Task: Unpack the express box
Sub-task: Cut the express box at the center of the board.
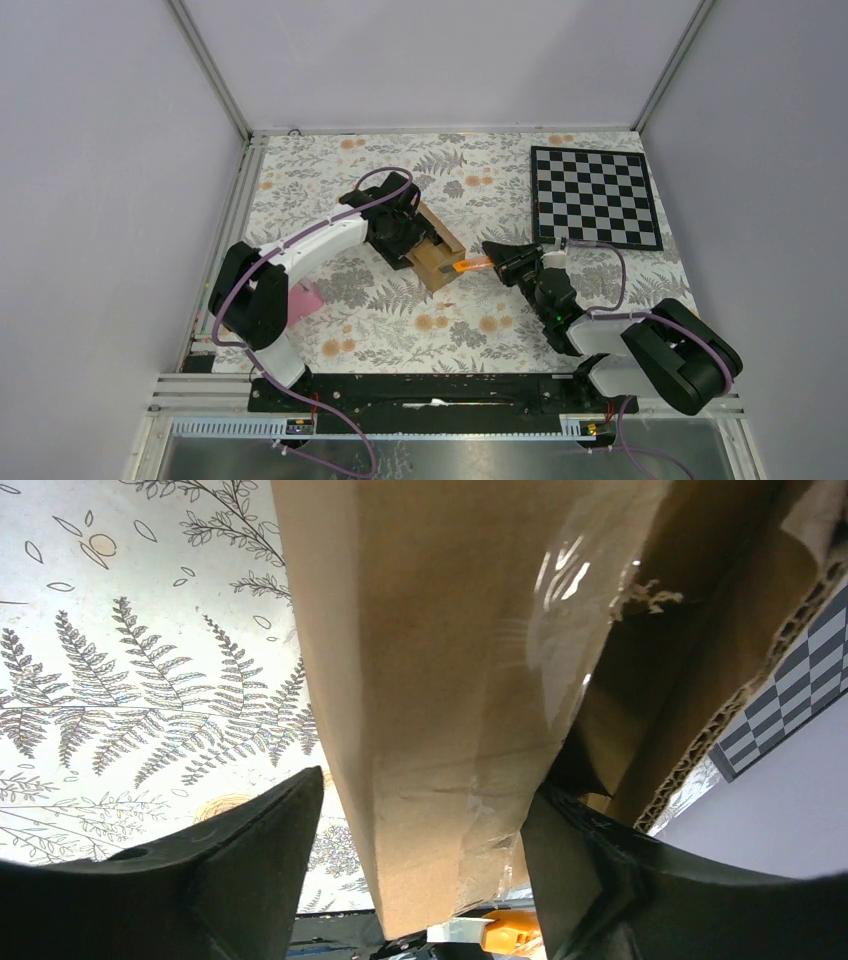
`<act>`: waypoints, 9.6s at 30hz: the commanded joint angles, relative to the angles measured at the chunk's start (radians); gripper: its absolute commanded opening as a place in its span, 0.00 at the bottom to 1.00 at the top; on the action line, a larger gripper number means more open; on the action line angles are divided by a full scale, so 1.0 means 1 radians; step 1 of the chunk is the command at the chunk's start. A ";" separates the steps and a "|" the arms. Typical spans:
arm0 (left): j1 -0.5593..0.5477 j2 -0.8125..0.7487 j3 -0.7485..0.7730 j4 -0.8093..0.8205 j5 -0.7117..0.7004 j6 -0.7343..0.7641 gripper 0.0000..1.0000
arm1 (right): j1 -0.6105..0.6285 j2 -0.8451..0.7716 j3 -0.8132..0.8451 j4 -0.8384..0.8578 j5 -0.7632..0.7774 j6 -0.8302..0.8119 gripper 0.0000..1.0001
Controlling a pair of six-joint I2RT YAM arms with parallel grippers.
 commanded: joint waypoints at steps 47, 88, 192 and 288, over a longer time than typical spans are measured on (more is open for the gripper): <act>-0.042 -0.106 -0.051 -0.044 0.065 -0.180 0.21 | 0.062 0.108 0.047 0.200 0.392 -0.006 0.00; -0.053 -0.392 -0.032 0.265 0.437 0.620 0.88 | 0.066 -0.450 0.227 -0.503 -0.120 -0.234 0.00; -0.027 -0.287 -0.337 1.053 0.994 0.331 0.70 | 0.078 -0.514 0.242 -0.457 -0.014 0.001 0.00; 0.156 -0.400 -0.219 0.160 0.459 0.506 0.73 | 0.083 -1.018 0.117 -1.132 -0.288 -0.107 0.00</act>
